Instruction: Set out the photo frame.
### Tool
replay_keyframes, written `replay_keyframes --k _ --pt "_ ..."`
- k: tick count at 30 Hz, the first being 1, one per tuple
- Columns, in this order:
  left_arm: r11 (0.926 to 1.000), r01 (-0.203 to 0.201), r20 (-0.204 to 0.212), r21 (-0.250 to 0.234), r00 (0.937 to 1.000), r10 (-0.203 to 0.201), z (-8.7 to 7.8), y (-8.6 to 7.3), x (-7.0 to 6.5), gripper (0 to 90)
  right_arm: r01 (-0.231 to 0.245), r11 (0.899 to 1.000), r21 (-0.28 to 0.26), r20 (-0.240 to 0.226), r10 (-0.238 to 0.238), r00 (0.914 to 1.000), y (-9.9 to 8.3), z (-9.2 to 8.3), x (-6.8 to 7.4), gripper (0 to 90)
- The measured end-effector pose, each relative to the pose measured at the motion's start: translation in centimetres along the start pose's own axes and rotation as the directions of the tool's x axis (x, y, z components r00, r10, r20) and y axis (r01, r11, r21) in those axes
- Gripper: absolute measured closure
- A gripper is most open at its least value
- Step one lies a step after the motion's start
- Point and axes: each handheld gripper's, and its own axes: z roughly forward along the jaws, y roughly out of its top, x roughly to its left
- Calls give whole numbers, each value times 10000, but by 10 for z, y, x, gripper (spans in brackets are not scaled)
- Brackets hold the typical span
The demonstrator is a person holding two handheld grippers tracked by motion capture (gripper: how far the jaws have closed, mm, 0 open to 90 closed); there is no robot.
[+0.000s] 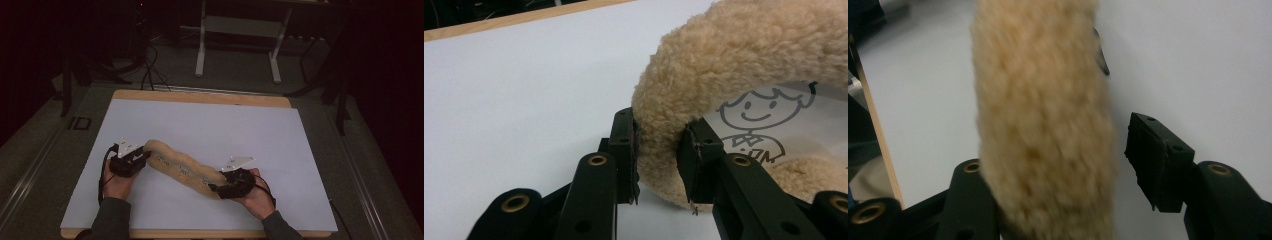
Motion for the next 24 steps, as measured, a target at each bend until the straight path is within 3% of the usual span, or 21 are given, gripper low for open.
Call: replay_keyframes --k 2,11,14,20,24 --pt "10000 6 -3 1 10000 -6 0 0 0 716 -321 9993 -166 -41 320 9995 -6 0 0 446" --pt "10000 39 17 32 10000 -39 0 0 0 715 -513 9986 -85 72 514 9987 -18 -1 4 440" --pt "10000 50 19 41 10000 -51 -1 0 0 715 -783 9969 -81 -51 783 9969 -23 -2 3 438" --pt "9999 113 -49 69 9999 -113 -1 0 -1 715 -697 9973 249 -170 702 9974 -27 -2 2 448" --pt "9999 146 -102 86 9998 -145 -1 1 -1 715 -638 9976 274 -206 644 9977 -29 -5 1 526"
